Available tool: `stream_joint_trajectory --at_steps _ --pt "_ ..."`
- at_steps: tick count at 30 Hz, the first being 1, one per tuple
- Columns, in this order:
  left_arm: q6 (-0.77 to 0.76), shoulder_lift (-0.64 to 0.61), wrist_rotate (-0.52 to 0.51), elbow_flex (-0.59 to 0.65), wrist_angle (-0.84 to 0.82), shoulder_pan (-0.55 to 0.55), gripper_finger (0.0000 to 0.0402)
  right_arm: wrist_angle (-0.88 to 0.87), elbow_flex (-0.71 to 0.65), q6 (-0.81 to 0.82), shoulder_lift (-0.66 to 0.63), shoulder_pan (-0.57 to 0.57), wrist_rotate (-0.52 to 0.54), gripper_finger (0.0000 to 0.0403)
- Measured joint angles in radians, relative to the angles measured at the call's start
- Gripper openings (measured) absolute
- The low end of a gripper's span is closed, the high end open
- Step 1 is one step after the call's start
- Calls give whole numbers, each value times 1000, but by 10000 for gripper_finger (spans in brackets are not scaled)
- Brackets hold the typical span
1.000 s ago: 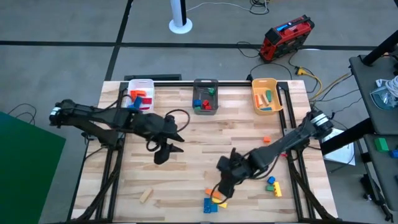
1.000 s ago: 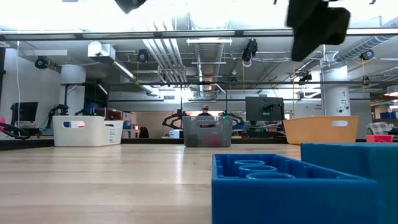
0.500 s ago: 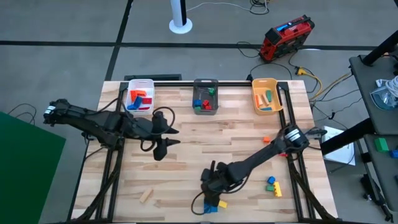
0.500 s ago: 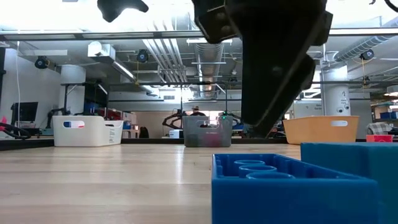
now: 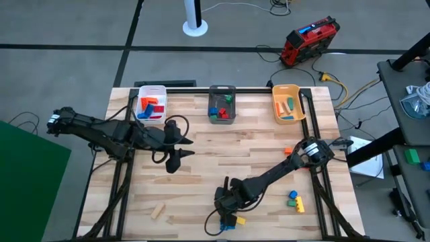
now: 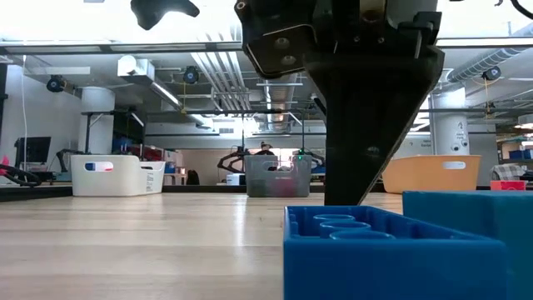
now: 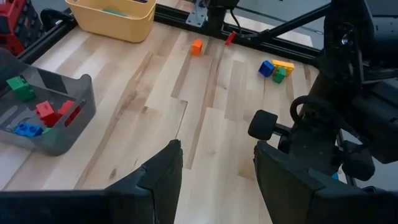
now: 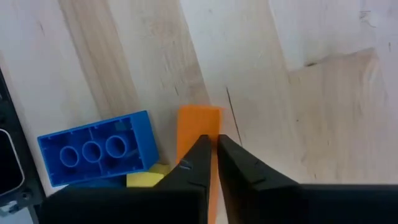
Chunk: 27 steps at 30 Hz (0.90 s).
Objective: Sort blocks by size
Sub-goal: Put the orange block into the yellow bin
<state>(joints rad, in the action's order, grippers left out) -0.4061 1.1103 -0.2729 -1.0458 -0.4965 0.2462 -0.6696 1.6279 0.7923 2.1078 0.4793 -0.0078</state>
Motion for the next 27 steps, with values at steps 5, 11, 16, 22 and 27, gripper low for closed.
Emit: stream_joint_trajectory --at_steps 5,11,16,22,27 --pt "0 0 0 0 0 0 175 0 0 -1 1 0 0 13" --pt "-13 0 0 0 0 0 175 0 0 -7 2 0 0 13" --pt "-23 0 0 0 0 0 175 -11 -1 -28 2 -4 7 13" --pt "-31 0 -2 0 1 0 175 -89 -3 -78 -6 -47 9 13" --pt "-33 0 -7 0 3 0 175 -105 -8 -99 -36 -87 19 13"
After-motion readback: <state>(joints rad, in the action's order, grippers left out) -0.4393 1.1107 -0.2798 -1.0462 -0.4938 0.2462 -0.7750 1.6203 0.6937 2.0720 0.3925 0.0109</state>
